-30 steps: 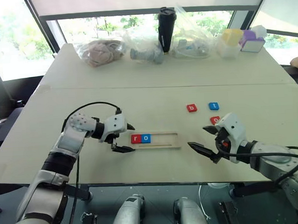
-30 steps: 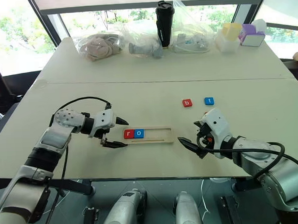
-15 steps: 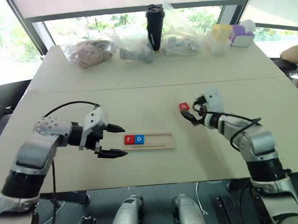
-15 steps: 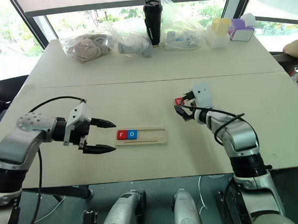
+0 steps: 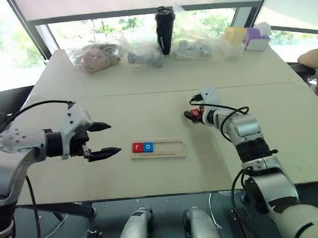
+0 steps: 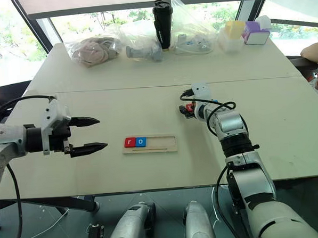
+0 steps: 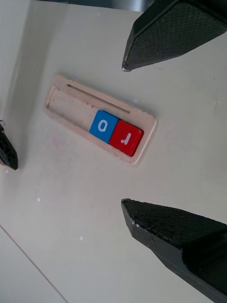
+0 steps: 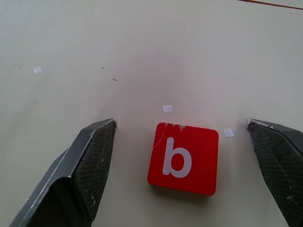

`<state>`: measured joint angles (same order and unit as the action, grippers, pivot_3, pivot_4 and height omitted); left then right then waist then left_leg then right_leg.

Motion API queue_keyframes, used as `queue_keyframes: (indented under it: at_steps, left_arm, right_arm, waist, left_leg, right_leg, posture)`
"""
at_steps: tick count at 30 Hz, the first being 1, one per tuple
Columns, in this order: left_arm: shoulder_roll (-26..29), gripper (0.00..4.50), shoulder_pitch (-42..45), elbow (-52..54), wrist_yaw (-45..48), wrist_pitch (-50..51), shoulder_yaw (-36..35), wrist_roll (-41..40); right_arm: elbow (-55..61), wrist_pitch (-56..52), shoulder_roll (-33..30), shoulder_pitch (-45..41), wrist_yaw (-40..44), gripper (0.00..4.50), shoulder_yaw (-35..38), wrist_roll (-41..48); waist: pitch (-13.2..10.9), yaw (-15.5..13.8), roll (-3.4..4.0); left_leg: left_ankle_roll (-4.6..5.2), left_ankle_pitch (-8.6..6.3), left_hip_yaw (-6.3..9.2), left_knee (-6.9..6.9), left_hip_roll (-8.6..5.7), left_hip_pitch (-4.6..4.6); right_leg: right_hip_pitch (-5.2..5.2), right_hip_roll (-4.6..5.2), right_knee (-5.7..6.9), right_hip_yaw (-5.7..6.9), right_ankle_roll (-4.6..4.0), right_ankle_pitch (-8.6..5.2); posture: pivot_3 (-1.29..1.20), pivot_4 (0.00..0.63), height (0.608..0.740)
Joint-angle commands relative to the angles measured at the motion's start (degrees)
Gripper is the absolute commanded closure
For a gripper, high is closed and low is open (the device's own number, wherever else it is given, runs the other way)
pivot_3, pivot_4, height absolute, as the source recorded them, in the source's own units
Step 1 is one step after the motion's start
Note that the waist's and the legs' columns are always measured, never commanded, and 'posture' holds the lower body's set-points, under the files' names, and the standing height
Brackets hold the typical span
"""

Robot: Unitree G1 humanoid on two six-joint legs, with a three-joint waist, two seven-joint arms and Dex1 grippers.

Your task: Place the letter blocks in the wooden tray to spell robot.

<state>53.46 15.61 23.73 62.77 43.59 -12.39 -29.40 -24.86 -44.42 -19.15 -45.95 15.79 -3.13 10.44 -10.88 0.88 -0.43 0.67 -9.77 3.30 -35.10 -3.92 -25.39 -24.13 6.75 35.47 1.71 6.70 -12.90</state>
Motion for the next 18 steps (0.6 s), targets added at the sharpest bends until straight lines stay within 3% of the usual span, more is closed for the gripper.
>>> queue_keyframes:
  at_steps: [1,6,13,16,18]
  left_arm:
    - [-0.14,0.0,1.37,0.89,-2.45,0.25,-2.81,-2.19]
    - [0.28,0.0,1.59,0.09,-3.79,-0.57,-1.85,-3.09]
    - [-2.01,0.0,4.05,-0.95,-4.63,-2.06,1.91,-3.54]
    - [-2.71,0.0,4.75,-0.44,-4.42,-1.43,2.36,-4.84]
    - [-3.71,0.0,5.27,0.56,-4.85,-1.74,3.97,-5.03]
  right_arm:
    - [0.67,-1.37,0.46,-0.45,0.14,0.85,-0.6,-1.48]
    - [4.55,-4.07,1.31,1.04,-0.12,3.29,-0.77,-2.07]
    - [15.79,-9.44,1.55,2.89,-2.6,3.31,3.89,-0.75]
    - [26.45,-18.39,0.1,5.21,-3.95,3.31,8.67,1.21]
    - [36.01,-29.74,0.58,7.92,-4.59,3.31,13.99,3.38]
  waist:
    - [0.0,-0.03,0.0]
    - [0.01,0.01,0.0]
    - [0.0,-0.17,0.01]
    - [0.0,-0.25,0.01]
    - [0.0,-0.46,0.0]
  left_leg:
    - [0.0,0.0,0.0,0.0,0.0,0.0]
    - [-0.01,0.0,0.0,0.0,0.0,0.01]
    - [-0.02,0.01,0.0,0.02,0.0,0.0]
    - [-0.02,0.02,-0.02,0.02,-0.02,-0.09]
    - [-0.02,0.02,-0.01,0.02,-0.03,-0.11]
  right_leg:
    - [0.0,0.0,0.01,0.0,0.0,0.0]
    - [0.0,0.0,0.05,0.0,0.0,0.0]
    - [-0.02,-0.01,0.09,-0.01,0.04,0.03]
    - [0.02,0.0,0.15,-0.06,0.09,0.05]
    - [0.0,0.01,0.25,-0.06,0.12,0.07]
  posture:
    - [0.0,0.15,0.74]
    - [0.0,0.15,0.74]
    - [0.0,0.15,0.74]
    - [0.0,0.15,0.74]
    - [0.0,0.15,0.74]
